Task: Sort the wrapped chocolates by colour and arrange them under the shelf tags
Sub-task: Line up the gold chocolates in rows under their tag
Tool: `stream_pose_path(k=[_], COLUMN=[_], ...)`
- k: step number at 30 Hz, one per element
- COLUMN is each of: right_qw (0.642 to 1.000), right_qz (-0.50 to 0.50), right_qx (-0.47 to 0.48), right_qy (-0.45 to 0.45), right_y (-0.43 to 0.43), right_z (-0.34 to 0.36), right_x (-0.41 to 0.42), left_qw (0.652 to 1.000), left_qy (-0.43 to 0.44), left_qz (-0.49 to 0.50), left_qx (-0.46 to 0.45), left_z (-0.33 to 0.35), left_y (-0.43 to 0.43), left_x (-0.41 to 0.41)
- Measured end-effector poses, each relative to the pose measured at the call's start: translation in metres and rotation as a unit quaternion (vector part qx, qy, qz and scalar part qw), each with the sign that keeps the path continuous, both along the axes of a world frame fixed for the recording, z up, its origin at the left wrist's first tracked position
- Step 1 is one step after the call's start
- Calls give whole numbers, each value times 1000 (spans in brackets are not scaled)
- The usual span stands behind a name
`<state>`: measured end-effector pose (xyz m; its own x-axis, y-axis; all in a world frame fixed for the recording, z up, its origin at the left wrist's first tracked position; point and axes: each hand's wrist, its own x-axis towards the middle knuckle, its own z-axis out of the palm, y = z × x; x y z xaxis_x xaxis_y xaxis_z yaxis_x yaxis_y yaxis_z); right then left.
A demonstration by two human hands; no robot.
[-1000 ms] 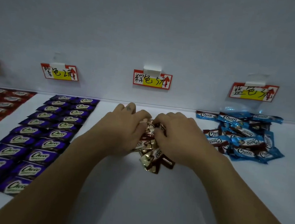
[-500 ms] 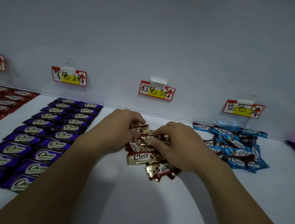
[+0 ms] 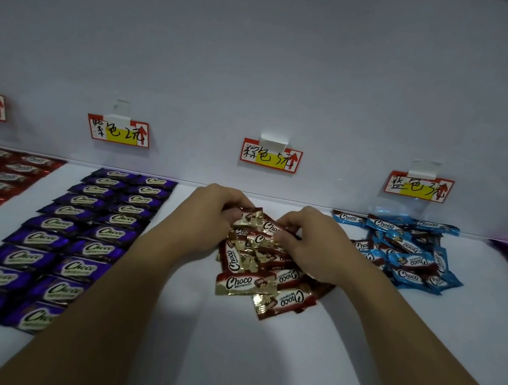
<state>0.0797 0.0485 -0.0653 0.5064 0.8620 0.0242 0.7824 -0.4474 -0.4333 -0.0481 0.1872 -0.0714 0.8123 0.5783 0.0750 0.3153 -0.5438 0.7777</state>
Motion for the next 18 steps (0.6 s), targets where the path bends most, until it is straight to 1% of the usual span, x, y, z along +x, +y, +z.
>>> stream_pose_path(k=[3, 7, 9, 11, 14, 18], right_qw=[997, 983, 982, 985, 988, 989], right_qz=[-24, -60, -61, -54, -56, -78], right_qx=[63, 148, 153, 145, 137, 118], right_qy=[25, 95, 93, 73, 42, 49], right_y=[-2, -2, -2, 0, 5, 13], right_z=[-3, -3, -5, -6, -8, -14], right_x=[3, 9, 12, 13, 17, 22], left_qw=[1000, 998, 996, 997, 997, 985], left_qy=[1, -46, -64, -61, -35, -3], left_qz=[10, 40, 51, 48, 36, 44], left_qx=[2, -11, -23, -23, 65, 165], left_z=[-1, -2, -7, -9, -11, -14], left_y=[-3, -5, -2, 1, 5, 6], left_x=[5, 14, 16, 16, 18, 24])
